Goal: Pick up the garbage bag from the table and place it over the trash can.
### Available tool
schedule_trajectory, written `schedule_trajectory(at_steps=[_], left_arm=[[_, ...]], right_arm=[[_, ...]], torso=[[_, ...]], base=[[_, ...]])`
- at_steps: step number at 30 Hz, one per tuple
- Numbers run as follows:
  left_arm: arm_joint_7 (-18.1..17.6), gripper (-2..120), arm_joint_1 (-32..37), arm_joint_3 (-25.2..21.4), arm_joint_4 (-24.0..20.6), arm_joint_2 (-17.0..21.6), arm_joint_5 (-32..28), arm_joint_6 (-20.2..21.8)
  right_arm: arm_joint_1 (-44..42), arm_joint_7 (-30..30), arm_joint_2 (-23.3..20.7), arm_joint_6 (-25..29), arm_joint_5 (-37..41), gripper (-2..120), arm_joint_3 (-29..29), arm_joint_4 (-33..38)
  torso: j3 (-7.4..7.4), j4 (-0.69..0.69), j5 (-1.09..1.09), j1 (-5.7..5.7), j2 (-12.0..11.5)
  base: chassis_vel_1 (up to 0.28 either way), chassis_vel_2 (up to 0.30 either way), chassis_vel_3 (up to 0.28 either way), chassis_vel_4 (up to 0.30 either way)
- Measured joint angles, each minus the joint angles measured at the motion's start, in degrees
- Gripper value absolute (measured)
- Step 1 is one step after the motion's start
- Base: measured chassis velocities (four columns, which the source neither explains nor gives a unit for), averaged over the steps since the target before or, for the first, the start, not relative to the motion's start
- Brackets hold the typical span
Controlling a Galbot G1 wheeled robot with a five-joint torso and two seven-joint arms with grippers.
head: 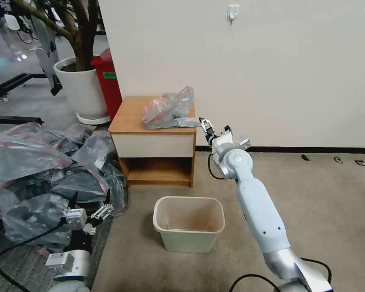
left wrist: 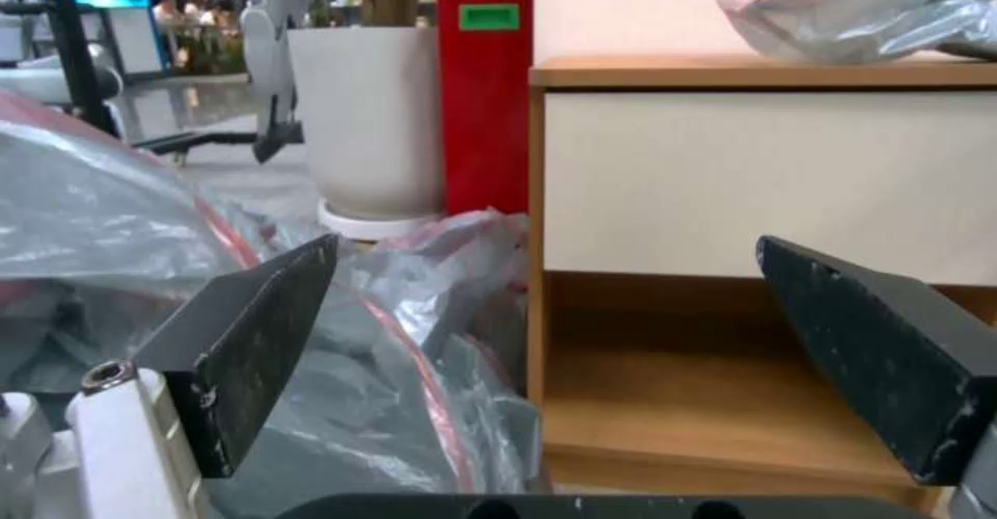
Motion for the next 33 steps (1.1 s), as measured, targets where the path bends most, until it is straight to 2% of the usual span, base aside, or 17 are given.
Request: schedule_trajectory(at_steps=[9, 12, 14, 16, 18, 19, 22, 24, 26, 27, 30, 33], left_arm=[[-0.16, 100, -0.05, -0.42, 0.44, -0.01, 0.05, -0.32], [-0.16, 100, -0.03, -0.46, 0.59, 0.04, 0.10, -0.44], [-0.18, 100, -0.09, -0.57, 0.84, 0.14, 0.21, -0.58], [-0.19, 100, -0.13, -0.59, 0.87, 0.20, 0.23, -0.62], [-0.21, 100, -0.18, -0.62, 0.91, 0.36, 0.29, -0.67], [-0.21, 100, -0.18, -0.62, 0.91, 0.36, 0.29, -0.67], [-0.23, 100, -0.24, -0.62, 1.17, 0.48, 0.51, -0.79], [-0.23, 100, -0.26, -0.62, 1.26, 0.50, 0.62, -0.85], [-0.24, 100, -0.26, -0.59, 1.56, 0.52, 1.06, -1.09], [-0.24, 100, -0.26, -0.59, 1.56, 0.52, 1.06, -1.09], [-0.24, 100, -0.24, -0.56, 2.02, 0.48, 1.58, -1.44], [-0.24, 100, -0.26, -0.51, 2.21, 0.37, 1.68, -1.62]], right_arm=[[3.17, -1.33, 2.25, 0.20, -1.71, 99, -0.12, -4.75], [3.73, -1.73, 2.47, 0.42, -2.24, 95, -0.05, -5.96], [4.39, -2.14, 2.87, 0.63, -2.88, 84, 0.30, -7.32], [4.51, -2.25, 2.99, 0.75, -3.18, 82, 0.37, -7.70], [4.88, -2.76, 3.33, 1.43, -4.39, 71, 0.56, -8.94], [4.88, -2.76, 3.33, 1.43, -4.39, 71, 0.56, -8.94], [4.89, -3.07, 3.58, 1.69, -4.92, 57, 0.83, -9.43], [4.89, -3.16, 3.63, 1.75, -5.06, 54, 0.88, -9.49], [4.66, -3.38, 3.74, 1.91, -5.47, 43, 1.02, -9.54], [4.66, -3.38, 3.74, 1.91, -5.47, 43, 1.02, -9.54], [4.27, -3.49, 3.82, 2.02, -5.90, 28, 1.08, -9.50], [4.13, -3.61, 3.82, 2.21, -6.28, 19, 1.09, -9.49]], torso=[[0.00, 0.01, 0.00, 0.00, 0.00], [0.00, 0.00, 0.00, 0.00, 0.00], [-0.01, 0.00, 0.00, 0.00, 0.00], [0.00, 0.00, 0.00, 0.00, 0.00], [0.00, 0.00, 0.00, 0.00, 0.00], [0.00, 0.00, 0.00, 0.00, 0.00], [0.00, 0.00, 0.00, 0.00, 0.00], [0.00, 0.00, 0.00, 0.00, 0.00], [0.00, 0.00, 0.00, 0.00, 0.00], [0.00, 0.00, 0.00, 0.00, 0.00], [0.00, 0.00, 0.00, 0.00, 0.00], [0.00, 0.00, 0.00, 0.00, 0.01]], base=[[0.000, 0.000, 0.000, 0.000], [0.000, 0.000, 0.000, 0.000], [0.000, 0.000, 0.000, 0.000], [0.000, 0.000, 0.000, 0.000], [0.000, 0.000, 0.000, 0.000], [0.000, 0.000, 0.000, 0.000], [0.000, 0.000, 0.000, 0.000], [0.000, 0.000, 0.000, 0.000], [0.000, 0.000, 0.000, 0.000], [0.000, 0.000, 0.000, 0.000], [0.000, 0.000, 0.000, 0.000], [0.000, 0.000, 0.000, 0.000]])
